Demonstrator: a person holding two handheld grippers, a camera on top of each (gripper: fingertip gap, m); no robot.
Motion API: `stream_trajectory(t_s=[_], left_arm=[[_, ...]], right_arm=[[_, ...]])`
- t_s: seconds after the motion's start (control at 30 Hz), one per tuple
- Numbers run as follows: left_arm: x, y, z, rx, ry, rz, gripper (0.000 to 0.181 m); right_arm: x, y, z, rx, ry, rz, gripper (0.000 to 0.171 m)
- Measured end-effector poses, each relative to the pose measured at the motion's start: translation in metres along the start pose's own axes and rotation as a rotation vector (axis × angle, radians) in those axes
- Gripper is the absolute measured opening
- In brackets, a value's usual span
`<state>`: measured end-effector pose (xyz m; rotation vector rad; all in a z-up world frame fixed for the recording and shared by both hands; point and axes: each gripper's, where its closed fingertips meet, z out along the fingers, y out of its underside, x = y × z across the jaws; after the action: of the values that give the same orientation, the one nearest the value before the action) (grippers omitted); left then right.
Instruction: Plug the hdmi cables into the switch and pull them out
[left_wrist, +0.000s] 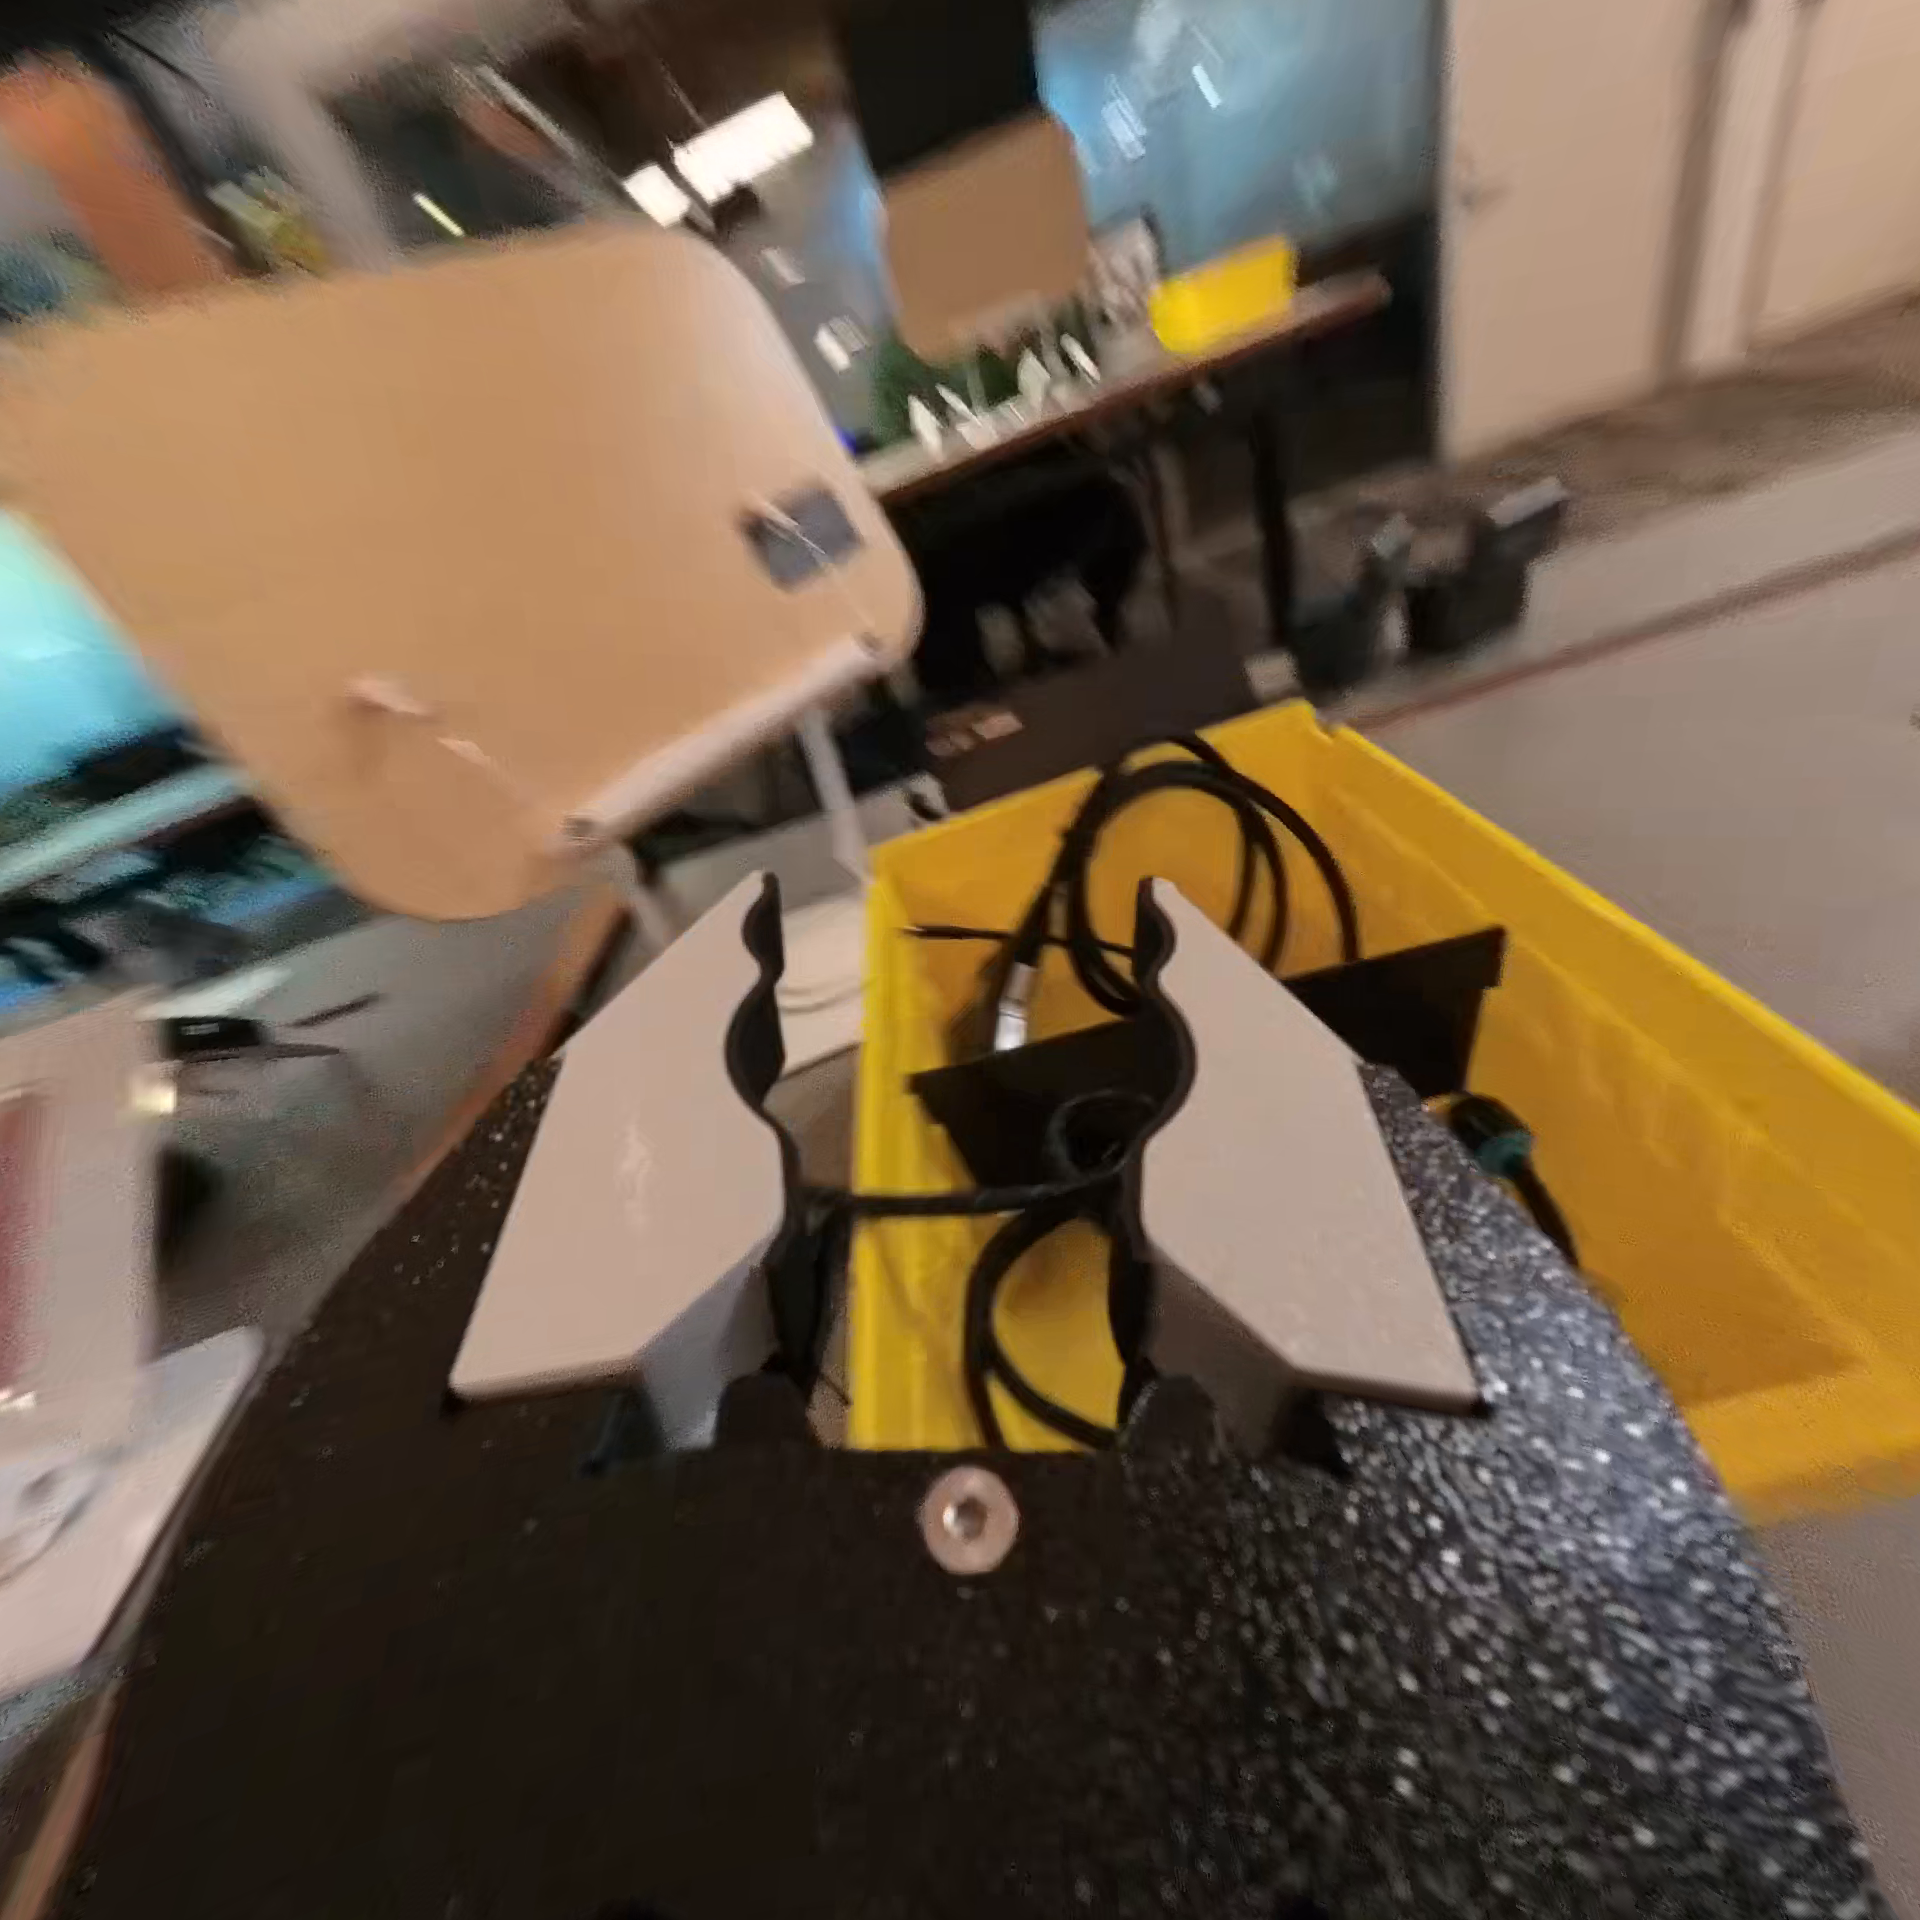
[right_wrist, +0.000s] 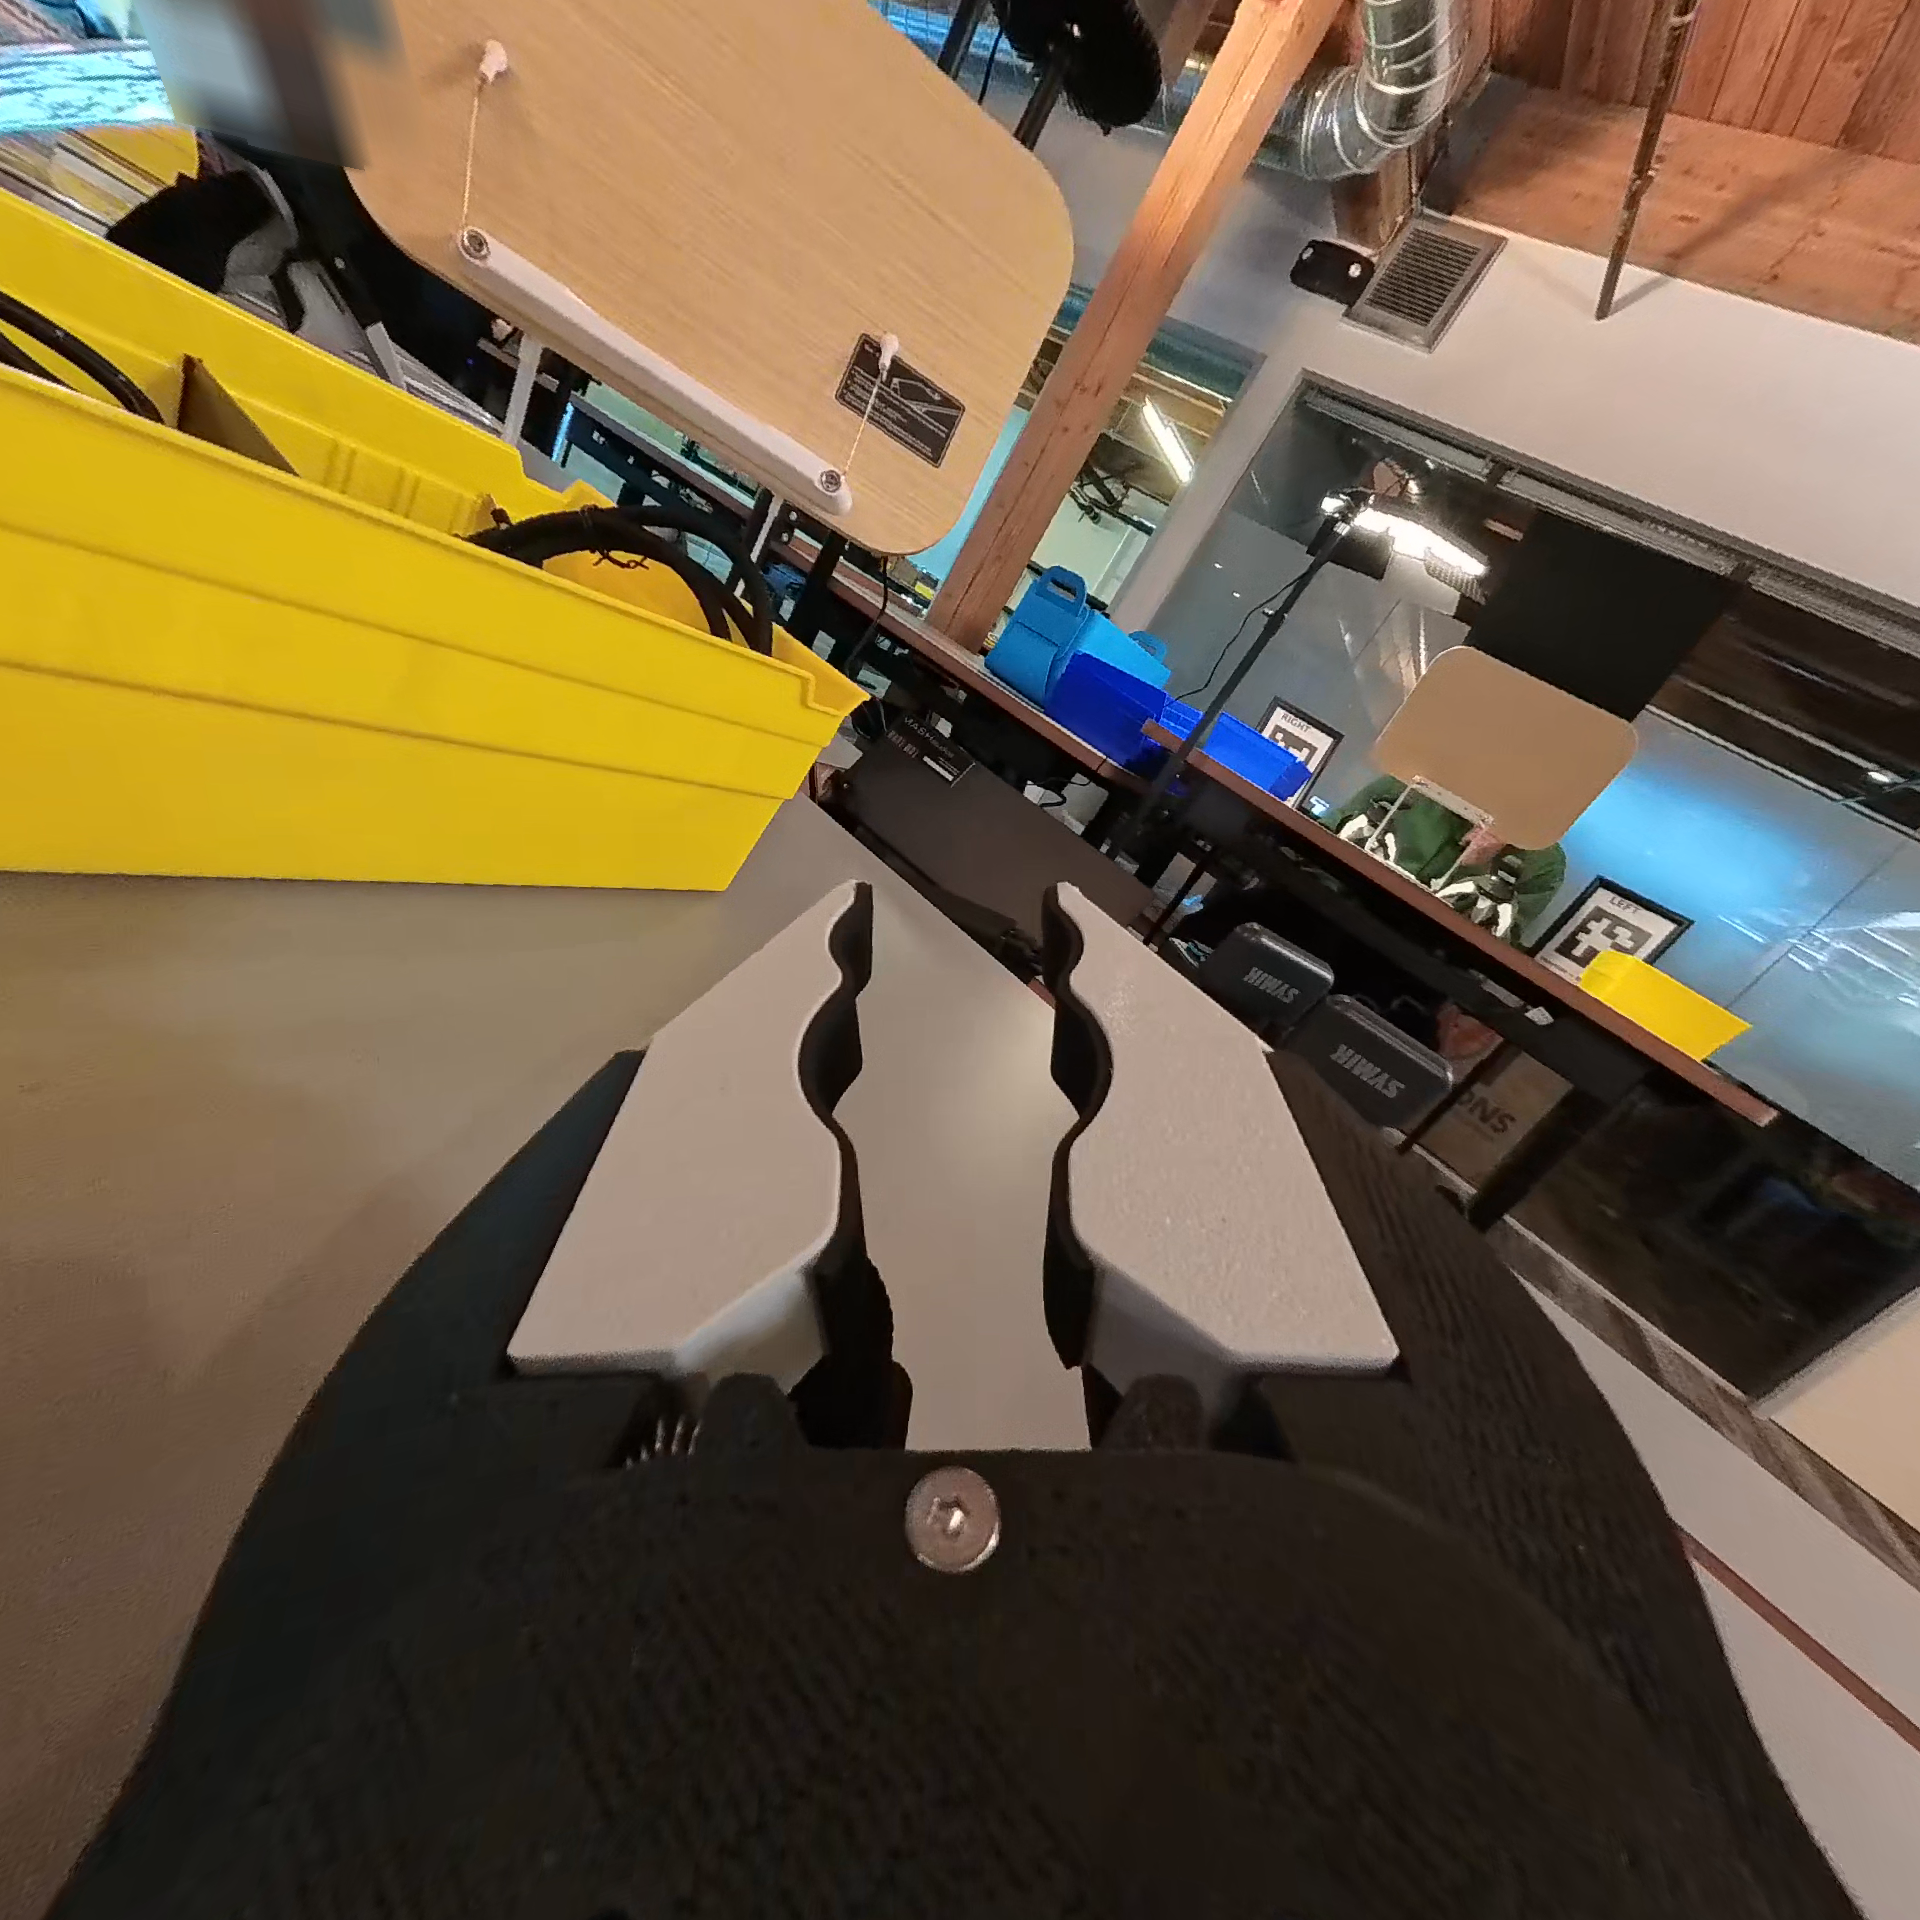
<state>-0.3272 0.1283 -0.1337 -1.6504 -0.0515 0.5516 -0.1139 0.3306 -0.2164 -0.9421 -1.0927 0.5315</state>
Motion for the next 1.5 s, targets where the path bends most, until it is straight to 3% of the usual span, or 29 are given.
stream_trajectory(t_s=[0.27, 0.47, 0.53, 0.7, 0.9, 1.23, 1.4, 1.5], left_arm=[[0.037, 0.041, 0.133, -0.468, 0.269, 0.072, 0.065], [0.04, 0.093, 0.175, -0.707, 0.256, 0.182, 0.063], [0.037, 0.107, 0.179, -0.747, 0.239, 0.239, 0.053], [0.041, 0.102, 0.177, -0.684, 0.26, 0.161, 0.018], [0.025, 0.075, 0.163, -0.565, 0.251, 0.095, 0.016], [-0.001, -0.002, 0.139, -0.313, 0.16, 0.118, 0.015], [0.013, -0.038, 0.127, -0.2, 0.22, 0.043, 0.015], [0.047, -0.068, 0.117, -0.117, 0.33, 0.007, 0.015]], right_arm=[[0.003, -0.001, -0.001, 0.011, 0.004, 0.021, 0.03], [0.004, -0.001, -0.001, 0.016, 0.006, 0.03, 0.029], [0.005, -0.001, -0.001, 0.017, 0.008, 0.034, 0.029], [0.006, -0.001, 0.0, 0.017, 0.008, 0.035, 0.028], [0.006, 0.0, 0.0, 0.015, 0.008, 0.03, 0.028], [0.009, 0.0, 0.0, 0.019, 0.02, 0.041, 0.027], [0.013, 0.001, -0.001, 0.016, 0.04, 0.051, 0.027], [0.036, 0.008, -0.004, -0.006, 0.14, 0.1, 0.025]])
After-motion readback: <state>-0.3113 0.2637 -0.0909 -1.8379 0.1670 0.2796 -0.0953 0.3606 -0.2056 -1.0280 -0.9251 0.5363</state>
